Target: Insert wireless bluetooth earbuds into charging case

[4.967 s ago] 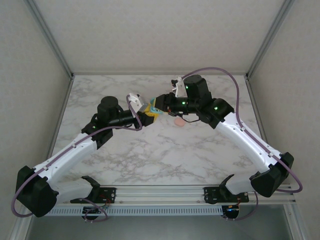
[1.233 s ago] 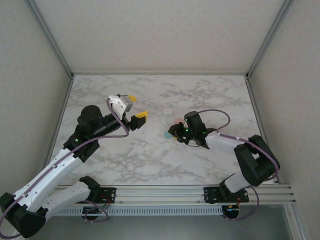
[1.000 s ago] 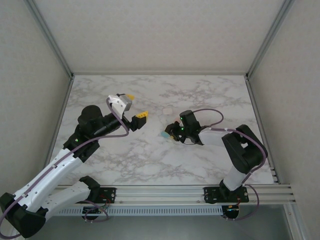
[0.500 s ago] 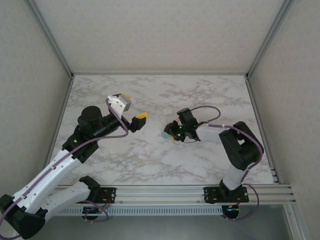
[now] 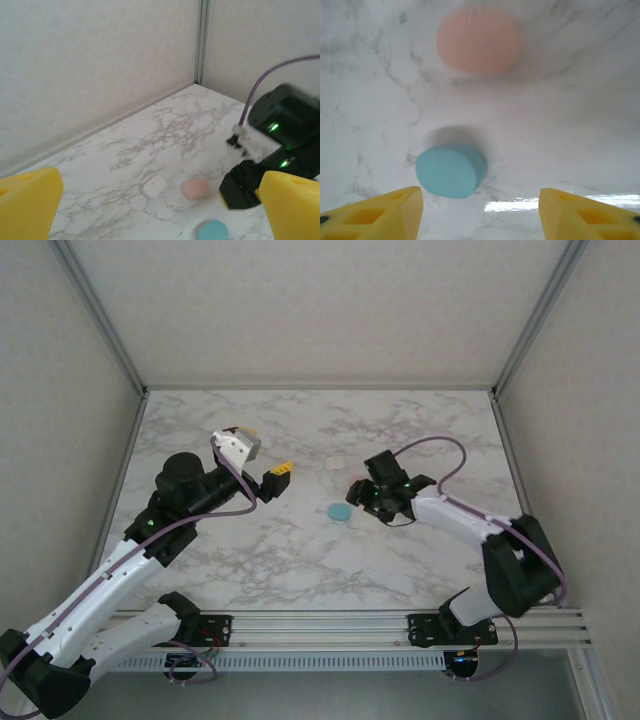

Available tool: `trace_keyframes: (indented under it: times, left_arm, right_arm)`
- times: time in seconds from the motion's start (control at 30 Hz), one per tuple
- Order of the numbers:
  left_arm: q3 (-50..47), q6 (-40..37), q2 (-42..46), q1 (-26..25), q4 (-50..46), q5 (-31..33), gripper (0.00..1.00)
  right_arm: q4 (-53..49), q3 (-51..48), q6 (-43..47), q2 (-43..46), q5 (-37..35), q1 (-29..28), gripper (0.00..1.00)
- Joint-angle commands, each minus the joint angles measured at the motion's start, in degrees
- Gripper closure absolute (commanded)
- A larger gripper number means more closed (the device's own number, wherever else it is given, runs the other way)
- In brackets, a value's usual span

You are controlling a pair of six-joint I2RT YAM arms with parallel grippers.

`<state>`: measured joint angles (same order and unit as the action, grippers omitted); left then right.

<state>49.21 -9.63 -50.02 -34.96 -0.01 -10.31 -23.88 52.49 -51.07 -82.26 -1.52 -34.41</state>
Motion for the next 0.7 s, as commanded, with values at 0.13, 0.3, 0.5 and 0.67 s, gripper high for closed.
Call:
trace_keyframes:
  times: [0.13,0.3,0.5,0.67]
  left_arm:
    - [-2.5,5.5,-4.3,6.2,0.7,10.9,0.0]
    - [-4.3,15.3,-10.7,18.2,1.8,15.9,0.0]
    - [-9.7,13.2,-18.3,25.0,10.2,22.6,0.0]
    - [-14.9,11.3,-22.8,29.1,19.1,23.1,0.0]
  right_arm:
    - [-0.3,-4.5,24.5,15.6,-47.6,2.9,0.06]
    - [22.1,-14.8,45.4,13.5,-39.0,15.4,0.01]
    - [44.6,-23.5,50.2,6.7,-18.3,23.4,0.01]
    - [56.9,-26.2,57.0,2.4,-9.2,23.9,0.01]
